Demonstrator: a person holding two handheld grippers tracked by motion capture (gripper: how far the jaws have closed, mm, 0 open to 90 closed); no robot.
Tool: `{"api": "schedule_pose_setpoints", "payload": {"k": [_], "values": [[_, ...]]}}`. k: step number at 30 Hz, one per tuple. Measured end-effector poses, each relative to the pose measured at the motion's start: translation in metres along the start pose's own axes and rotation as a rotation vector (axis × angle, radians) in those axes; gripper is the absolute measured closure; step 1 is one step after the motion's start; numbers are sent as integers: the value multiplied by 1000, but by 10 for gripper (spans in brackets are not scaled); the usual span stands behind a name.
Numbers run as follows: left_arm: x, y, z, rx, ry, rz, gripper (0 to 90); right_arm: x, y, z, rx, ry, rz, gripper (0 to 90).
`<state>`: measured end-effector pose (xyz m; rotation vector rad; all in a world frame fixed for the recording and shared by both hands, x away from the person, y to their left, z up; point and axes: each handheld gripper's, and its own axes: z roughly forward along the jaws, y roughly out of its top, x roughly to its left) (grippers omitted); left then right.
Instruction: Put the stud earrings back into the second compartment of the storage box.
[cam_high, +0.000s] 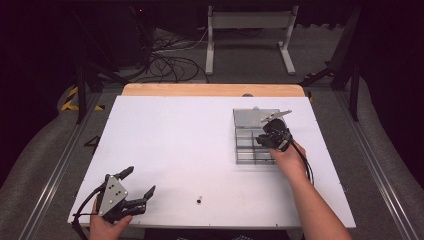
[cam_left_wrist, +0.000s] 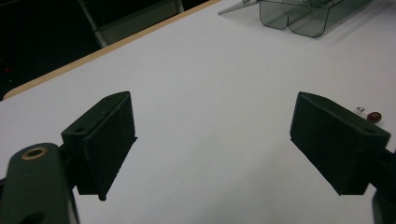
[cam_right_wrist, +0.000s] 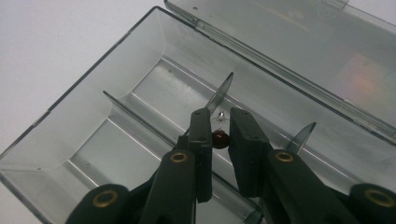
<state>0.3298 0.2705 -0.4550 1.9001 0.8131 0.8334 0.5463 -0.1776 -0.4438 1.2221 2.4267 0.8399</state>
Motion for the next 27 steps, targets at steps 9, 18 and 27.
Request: {"api": "schedule_pose_setpoints", "payload": {"k": [9, 18, 27], "values": [[0, 0, 0, 2, -2, 0, 147, -3, 0, 4, 13, 0, 17, 707], [0, 0, 0, 1, -1, 0, 147, -2, 3, -12, -63, 63, 59, 472], [-1, 0, 0, 1, 0, 0, 147, 29, 7, -38, -156, 96, -60, 337]]}}
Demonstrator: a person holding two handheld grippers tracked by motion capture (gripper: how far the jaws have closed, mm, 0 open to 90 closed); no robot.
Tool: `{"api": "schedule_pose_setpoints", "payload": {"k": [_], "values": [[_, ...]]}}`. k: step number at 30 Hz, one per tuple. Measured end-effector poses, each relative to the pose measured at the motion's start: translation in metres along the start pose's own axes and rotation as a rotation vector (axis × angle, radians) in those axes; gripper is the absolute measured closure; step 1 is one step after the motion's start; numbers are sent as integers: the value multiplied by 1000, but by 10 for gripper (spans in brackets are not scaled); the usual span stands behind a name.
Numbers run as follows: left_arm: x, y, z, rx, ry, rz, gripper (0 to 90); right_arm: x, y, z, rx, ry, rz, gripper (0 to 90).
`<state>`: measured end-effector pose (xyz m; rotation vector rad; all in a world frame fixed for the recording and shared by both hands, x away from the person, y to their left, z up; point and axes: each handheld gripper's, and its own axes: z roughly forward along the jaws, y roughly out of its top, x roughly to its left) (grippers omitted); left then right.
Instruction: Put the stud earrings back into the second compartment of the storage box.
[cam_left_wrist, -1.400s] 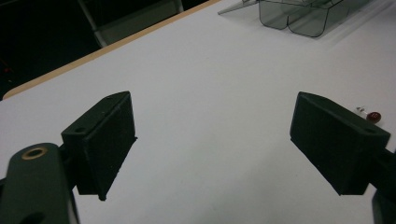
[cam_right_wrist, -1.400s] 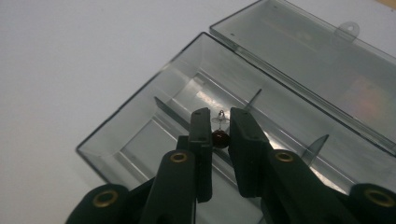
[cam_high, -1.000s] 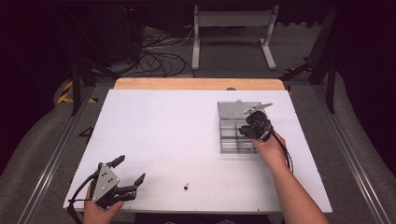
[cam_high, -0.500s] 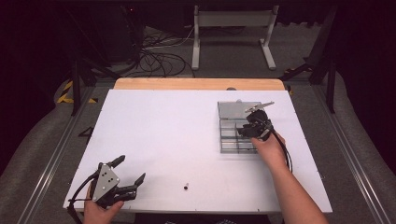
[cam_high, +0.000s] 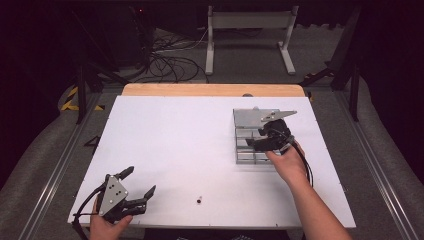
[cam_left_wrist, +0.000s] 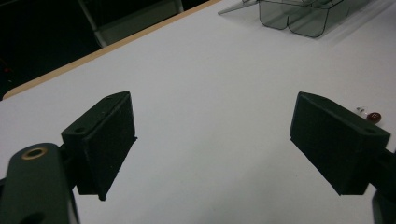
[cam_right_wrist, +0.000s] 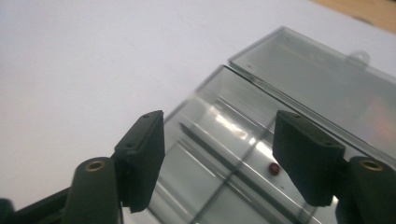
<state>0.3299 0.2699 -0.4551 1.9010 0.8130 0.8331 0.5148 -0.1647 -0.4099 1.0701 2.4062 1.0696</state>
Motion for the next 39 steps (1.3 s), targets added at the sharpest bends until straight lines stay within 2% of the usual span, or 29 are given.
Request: {"api": "schedule_pose_setpoints", "payload": {"k": [2, 3, 4, 5, 6, 7, 9, 10, 11, 20, 31, 39], "values": [[0, 0, 0, 0, 0, 0, 147, 10, 2, -4, -12, 4, -35, 326], [0, 0, 0, -1, 2, 0, 147, 20, 4, -8, -28, 23, -65, 316], [0, 0, 0, -1, 1, -1, 147, 20, 4, -8, -28, 23, -65, 316], [0, 0, 0, -1, 1, 0, 147, 30, 6, -12, -35, 40, -98, 313], [0, 0, 0, -1, 1, 0, 147, 30, 6, -12, -35, 40, -98, 313], [0, 0, 0, -1, 1, 0, 147, 38, 7, -15, -43, 57, -121, 310], [0, 0, 0, -2, 1, 1, 147, 41, 8, -16, -47, 64, -128, 309], [0, 0, 0, -3, 0, 1, 147, 49, 9, -19, -53, 82, -147, 307], [0, 0, -1, -2, 0, 2, 147, 49, 9, -19, -53, 82, -147, 307], [0, 0, -1, -2, 1, 2, 147, 84, 8, -24, -61, 149, -227, 305], [0, 0, -1, -3, 1, 2, 147, 114, 1, -22, -39, 207, -280, 305], [0, 0, -1, -3, 0, 4, 147, 134, -4, -18, -25, 264, -339, 315]]}}
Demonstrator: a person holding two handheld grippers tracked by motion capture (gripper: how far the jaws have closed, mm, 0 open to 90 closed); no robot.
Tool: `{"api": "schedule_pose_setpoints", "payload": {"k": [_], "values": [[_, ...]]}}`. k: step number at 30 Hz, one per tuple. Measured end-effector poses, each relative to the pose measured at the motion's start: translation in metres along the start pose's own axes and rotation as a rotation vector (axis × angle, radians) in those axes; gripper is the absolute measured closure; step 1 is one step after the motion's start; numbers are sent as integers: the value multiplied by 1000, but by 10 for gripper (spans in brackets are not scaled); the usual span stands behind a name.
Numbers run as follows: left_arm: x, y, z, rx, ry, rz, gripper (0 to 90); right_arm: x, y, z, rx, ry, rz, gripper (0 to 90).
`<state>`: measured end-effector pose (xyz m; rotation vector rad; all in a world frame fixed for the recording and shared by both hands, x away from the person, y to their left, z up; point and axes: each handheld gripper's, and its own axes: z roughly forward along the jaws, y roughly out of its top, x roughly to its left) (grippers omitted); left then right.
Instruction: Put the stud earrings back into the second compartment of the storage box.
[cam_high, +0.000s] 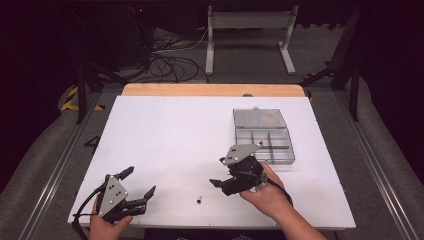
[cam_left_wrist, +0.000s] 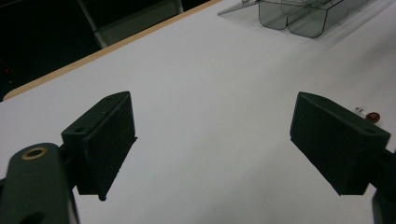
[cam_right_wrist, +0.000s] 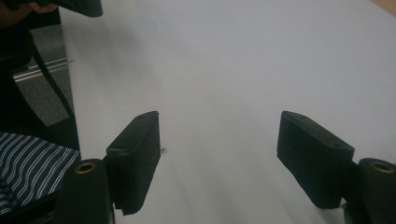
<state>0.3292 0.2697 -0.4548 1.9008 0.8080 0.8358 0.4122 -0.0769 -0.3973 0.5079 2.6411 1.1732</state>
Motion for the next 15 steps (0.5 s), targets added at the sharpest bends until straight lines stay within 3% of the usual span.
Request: {"api": "schedule_pose_setpoints", "payload": {"k": [15], "values": [[0, 0, 0, 0, 0, -2, 147, 26, -9, 36, 46, 98, -14, 355]]}}
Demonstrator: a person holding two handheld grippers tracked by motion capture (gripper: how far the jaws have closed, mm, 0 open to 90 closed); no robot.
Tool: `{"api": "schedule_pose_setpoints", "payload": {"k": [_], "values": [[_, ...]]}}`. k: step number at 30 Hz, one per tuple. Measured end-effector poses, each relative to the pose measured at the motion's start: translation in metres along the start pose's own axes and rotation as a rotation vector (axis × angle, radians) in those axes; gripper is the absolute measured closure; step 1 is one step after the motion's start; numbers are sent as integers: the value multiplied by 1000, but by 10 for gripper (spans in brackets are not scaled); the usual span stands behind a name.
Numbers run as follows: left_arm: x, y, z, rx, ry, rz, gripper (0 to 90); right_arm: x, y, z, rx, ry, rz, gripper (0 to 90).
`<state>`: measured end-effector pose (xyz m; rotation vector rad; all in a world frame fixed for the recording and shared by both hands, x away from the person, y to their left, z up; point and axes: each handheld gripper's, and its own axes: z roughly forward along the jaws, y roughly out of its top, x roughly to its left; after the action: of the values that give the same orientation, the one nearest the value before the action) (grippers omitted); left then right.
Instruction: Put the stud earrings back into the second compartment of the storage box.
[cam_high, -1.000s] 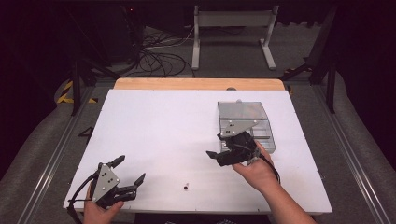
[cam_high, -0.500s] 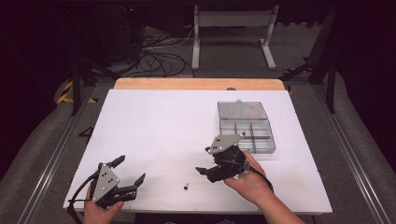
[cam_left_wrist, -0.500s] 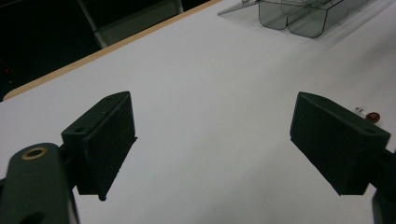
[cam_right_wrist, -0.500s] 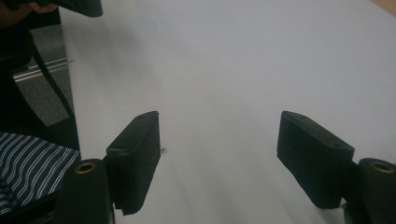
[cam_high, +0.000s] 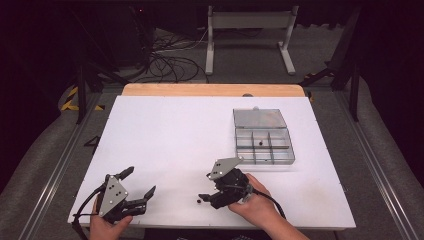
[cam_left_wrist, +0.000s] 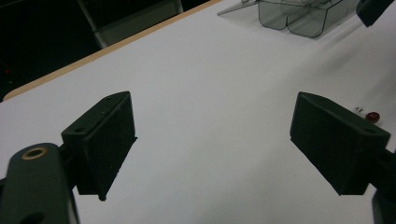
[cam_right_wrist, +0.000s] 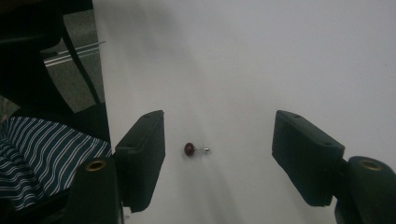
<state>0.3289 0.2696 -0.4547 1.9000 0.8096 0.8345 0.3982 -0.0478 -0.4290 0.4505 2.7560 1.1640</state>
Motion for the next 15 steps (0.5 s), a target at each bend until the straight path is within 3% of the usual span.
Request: {"api": "schedule_pose_setpoints", "payload": {"k": [15], "values": [[0, 0, 0, 1, 0, 3, 146, 6, -7, 34, 65, 46, -17, 366]]}}
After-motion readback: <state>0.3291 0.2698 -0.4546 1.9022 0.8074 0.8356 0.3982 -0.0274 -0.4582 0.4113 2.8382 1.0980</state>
